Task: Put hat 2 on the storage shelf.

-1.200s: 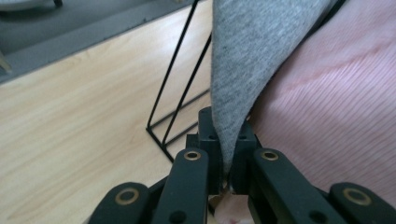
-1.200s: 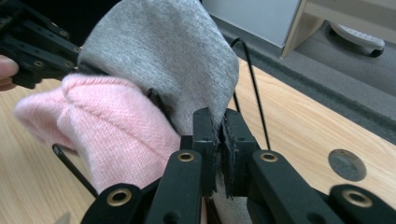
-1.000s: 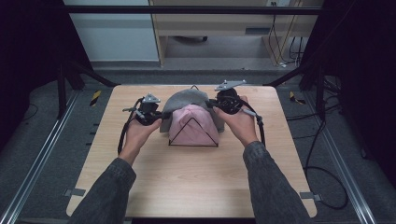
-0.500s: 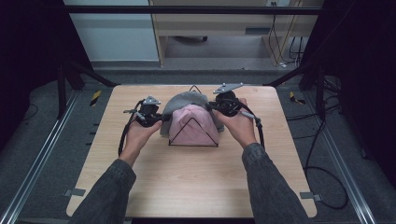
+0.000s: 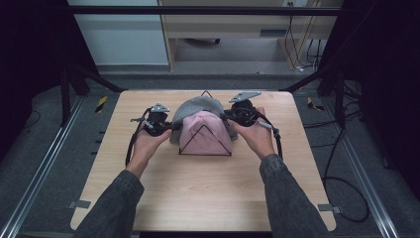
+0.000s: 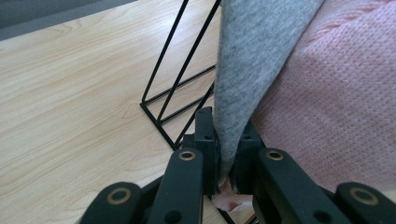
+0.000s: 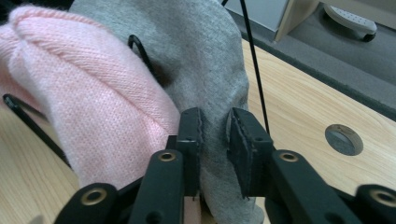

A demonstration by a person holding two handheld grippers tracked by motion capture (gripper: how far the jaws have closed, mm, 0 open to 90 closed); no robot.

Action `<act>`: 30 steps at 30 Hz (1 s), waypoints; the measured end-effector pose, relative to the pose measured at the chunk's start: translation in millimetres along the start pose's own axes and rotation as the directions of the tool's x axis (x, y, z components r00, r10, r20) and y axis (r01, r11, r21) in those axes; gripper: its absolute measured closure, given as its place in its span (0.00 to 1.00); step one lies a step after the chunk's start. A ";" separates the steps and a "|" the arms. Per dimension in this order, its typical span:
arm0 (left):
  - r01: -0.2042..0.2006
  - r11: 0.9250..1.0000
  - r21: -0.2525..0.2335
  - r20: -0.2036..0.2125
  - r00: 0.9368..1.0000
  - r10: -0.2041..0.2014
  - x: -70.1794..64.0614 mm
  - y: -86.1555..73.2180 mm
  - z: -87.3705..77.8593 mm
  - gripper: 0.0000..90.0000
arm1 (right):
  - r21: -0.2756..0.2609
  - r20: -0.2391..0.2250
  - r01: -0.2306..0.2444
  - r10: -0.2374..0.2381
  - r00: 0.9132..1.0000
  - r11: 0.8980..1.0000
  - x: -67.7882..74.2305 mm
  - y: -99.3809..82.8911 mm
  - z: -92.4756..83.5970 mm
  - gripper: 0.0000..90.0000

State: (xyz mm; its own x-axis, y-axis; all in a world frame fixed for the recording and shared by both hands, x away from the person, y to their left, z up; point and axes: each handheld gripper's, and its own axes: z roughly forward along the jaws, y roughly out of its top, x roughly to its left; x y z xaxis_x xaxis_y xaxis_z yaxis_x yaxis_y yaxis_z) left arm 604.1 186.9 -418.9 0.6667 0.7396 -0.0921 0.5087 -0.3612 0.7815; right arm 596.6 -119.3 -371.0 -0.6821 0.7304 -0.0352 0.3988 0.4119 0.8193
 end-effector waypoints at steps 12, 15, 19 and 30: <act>-0.002 1.000 0.003 -0.029 1.000 0.002 -1.0 -3.4 -5.4 0.81 | 0.012 0.014 -0.006 0.006 1.000 1.000 -2.2 -6.8 -7.1 0.73; -0.008 1.000 -0.006 -0.035 0.999 0.008 -2.4 -2.4 -8.6 0.79 | 0.012 0.018 -0.013 0.013 1.000 1.000 -2.3 -7.3 -10.3 0.70; -0.024 1.000 -0.007 -0.049 0.999 0.024 -6.9 -0.9 -15.3 0.73 | 0.002 0.020 -0.017 0.017 1.000 1.000 0.3 -9.5 -15.2 0.65; -0.006 1.000 -0.009 -0.099 0.995 0.006 -19.6 -9.1 -30.9 0.41 | -0.031 0.037 -0.055 0.056 0.998 0.998 7.4 -17.8 -29.0 0.56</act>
State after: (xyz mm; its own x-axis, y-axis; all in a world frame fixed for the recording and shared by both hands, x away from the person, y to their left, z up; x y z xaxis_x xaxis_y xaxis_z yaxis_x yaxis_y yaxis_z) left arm 569.6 193.2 -405.2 0.6121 0.7903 -0.0262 0.4992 -0.3605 0.7879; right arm 566.7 -137.0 -369.3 -0.6358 0.7718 -0.0098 0.4164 0.3536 0.8376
